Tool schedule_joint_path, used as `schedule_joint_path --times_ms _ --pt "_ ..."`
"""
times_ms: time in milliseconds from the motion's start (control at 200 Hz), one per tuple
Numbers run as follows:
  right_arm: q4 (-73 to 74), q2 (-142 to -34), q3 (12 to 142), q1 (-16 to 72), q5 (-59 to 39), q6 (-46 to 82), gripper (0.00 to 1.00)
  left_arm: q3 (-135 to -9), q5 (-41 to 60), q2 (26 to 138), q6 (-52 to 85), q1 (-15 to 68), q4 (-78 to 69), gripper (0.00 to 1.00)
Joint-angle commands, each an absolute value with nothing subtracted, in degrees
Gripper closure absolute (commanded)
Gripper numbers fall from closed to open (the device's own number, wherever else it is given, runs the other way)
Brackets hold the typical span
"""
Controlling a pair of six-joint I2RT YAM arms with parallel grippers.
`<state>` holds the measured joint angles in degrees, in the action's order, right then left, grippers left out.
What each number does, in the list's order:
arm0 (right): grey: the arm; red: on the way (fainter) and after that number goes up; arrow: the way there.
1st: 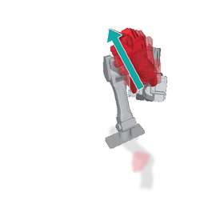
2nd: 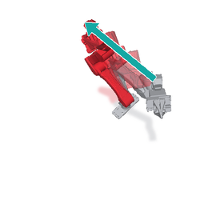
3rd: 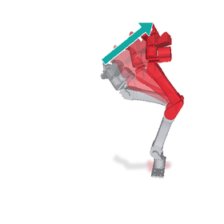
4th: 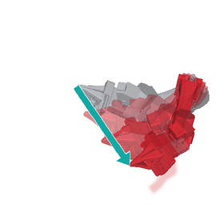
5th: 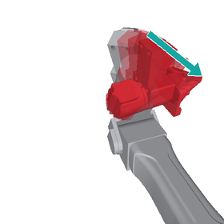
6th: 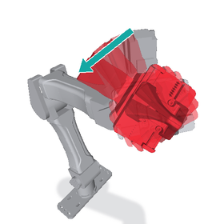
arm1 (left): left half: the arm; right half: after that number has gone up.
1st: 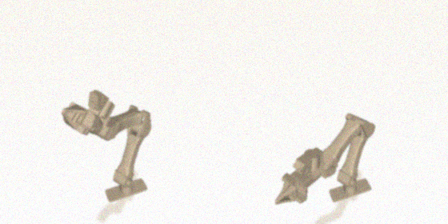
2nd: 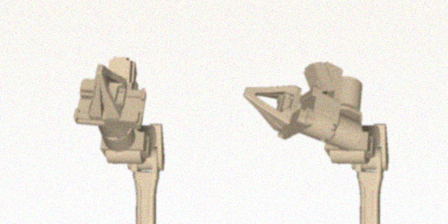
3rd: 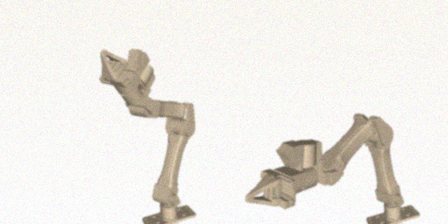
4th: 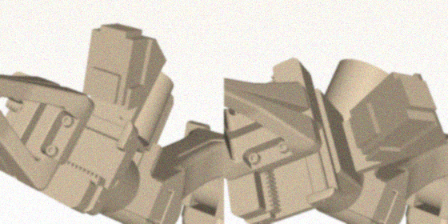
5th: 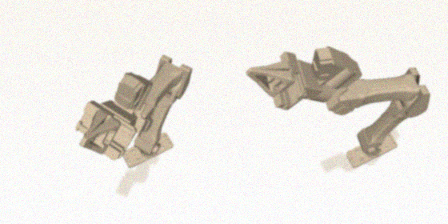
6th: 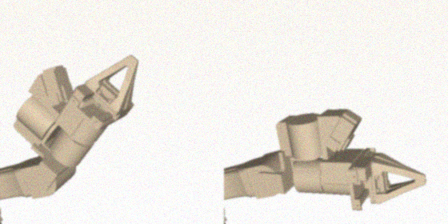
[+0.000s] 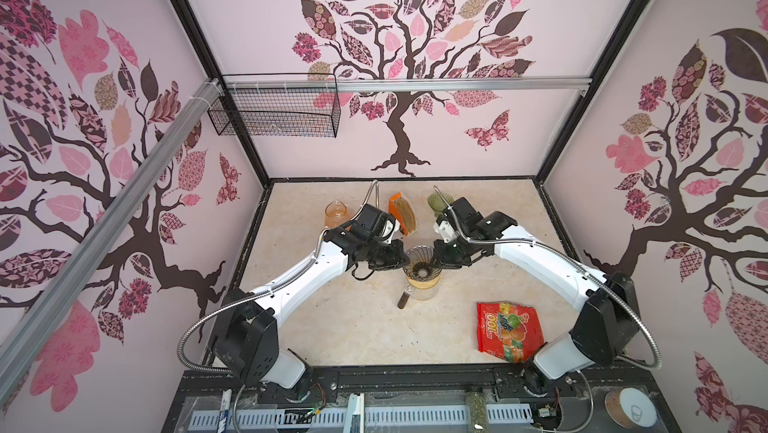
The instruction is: Place the coffee filter in the dripper
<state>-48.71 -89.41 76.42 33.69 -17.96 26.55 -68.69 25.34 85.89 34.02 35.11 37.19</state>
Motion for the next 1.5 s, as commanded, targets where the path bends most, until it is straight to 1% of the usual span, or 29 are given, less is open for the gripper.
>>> schedule_joint_path --times_ms 0,285,650,1090,1315,1496 --pt "-51.4 -89.7 79.1 33.8 -16.2 25.3 0.77 -71.7 23.9 86.8 32.9 34.7 40.7 0.85" --pt "-52.1 -89.7 80.2 33.8 -14.9 25.2 0.75 -75.0 24.7 87.8 32.8 34.7 41.1 0.82" --pt "-53.4 -89.5 82.0 33.7 -14.0 25.0 0.68 -76.7 24.2 87.5 32.4 34.6 42.4 0.79" --pt "-55.7 -88.0 86.1 33.7 -13.6 24.3 0.63 -78.5 21.2 83.1 30.7 34.5 47.1 0.77" --pt "-56.2 -87.5 87.3 33.7 -13.4 24.3 0.61 -78.6 20.5 80.1 30.1 32.6 48.8 0.76" --pt "-56.2 -86.9 87.5 33.7 -12.7 24.3 0.58 -79.3 20.4 78.9 29.4 31.1 49.9 0.75"
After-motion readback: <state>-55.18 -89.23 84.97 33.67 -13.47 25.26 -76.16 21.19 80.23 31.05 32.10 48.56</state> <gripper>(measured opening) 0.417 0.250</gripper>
